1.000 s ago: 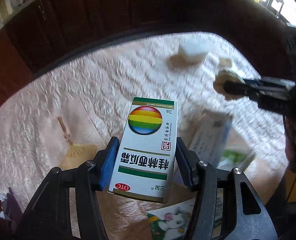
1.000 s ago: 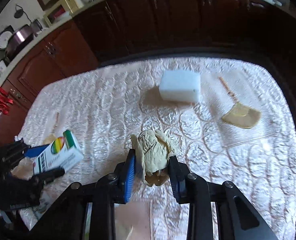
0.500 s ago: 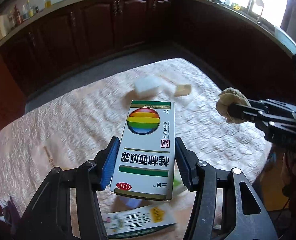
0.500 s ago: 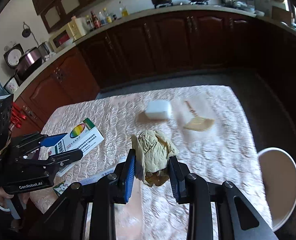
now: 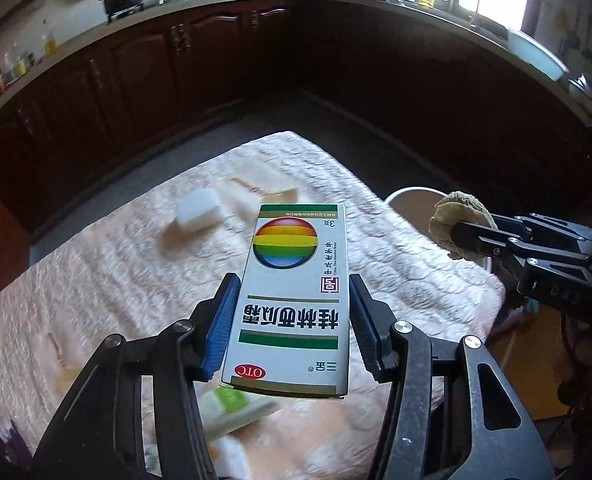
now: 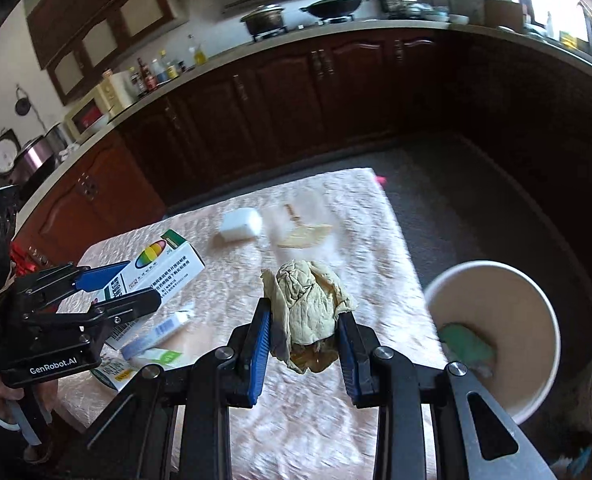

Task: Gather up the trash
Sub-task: 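Carry medicine box and tissue over the bucket and open both tools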

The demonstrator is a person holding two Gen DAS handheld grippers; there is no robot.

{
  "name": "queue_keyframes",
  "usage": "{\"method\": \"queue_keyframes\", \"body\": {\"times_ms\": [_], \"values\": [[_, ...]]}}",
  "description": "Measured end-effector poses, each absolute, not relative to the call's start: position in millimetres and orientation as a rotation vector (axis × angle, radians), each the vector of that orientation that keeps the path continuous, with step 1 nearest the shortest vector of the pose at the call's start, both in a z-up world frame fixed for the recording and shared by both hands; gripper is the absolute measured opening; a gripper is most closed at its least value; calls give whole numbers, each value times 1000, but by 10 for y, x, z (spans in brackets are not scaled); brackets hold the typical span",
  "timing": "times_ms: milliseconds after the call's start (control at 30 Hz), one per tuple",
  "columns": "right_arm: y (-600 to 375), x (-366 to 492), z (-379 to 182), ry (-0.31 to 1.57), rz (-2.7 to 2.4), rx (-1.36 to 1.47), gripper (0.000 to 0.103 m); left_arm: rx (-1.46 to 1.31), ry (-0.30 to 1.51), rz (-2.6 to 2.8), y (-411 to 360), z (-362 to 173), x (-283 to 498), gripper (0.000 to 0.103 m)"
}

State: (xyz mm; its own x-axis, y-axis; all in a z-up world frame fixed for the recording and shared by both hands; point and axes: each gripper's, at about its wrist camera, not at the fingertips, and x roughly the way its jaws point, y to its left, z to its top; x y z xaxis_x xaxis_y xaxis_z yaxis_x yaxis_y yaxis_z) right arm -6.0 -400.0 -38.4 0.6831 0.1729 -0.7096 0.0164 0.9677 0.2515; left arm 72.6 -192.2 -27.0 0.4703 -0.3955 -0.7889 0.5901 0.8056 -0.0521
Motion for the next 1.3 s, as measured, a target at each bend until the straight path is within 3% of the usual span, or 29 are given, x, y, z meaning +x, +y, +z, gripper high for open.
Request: {"method": "queue_keyframes", "body": {"times_ms": [567, 1300], "values": [[-5081, -554, -521, 825, -110, 350, 29, 330, 883, -723, -2899, -299, 590, 51], [-5711, -678, -992, 909, -240, 469, 29, 379, 936, -808, -3707, -654, 589, 51]]}}
